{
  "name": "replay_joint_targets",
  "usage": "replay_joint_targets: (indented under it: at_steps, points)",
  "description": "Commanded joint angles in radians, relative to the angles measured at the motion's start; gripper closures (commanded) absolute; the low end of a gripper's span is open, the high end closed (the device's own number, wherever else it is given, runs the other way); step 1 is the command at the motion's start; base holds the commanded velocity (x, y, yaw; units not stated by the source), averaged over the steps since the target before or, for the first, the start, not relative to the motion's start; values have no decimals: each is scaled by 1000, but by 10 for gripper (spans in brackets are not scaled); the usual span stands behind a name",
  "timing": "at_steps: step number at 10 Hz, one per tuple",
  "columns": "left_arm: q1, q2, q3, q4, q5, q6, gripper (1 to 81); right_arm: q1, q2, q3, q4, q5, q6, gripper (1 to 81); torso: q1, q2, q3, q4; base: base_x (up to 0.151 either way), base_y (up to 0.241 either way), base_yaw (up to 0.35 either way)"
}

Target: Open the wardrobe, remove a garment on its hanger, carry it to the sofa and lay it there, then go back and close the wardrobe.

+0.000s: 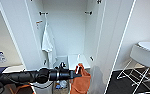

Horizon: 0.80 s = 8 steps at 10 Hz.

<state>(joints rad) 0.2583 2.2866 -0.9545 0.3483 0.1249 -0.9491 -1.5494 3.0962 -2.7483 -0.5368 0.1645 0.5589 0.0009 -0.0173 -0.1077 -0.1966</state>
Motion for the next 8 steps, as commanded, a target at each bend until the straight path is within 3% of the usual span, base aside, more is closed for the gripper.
replay_joint_targets:
  at_steps: [1,8]
  points:
    - [-144,14,0,49,-218,12,811,33,-2,7,-9,-36,-2,10,0,0,0,0,0,0,0]
    - [-113,13,-14,52,-243,15,811,36,-3,7,-6,-36,-2,10,0,0,0,0,0,0,0]
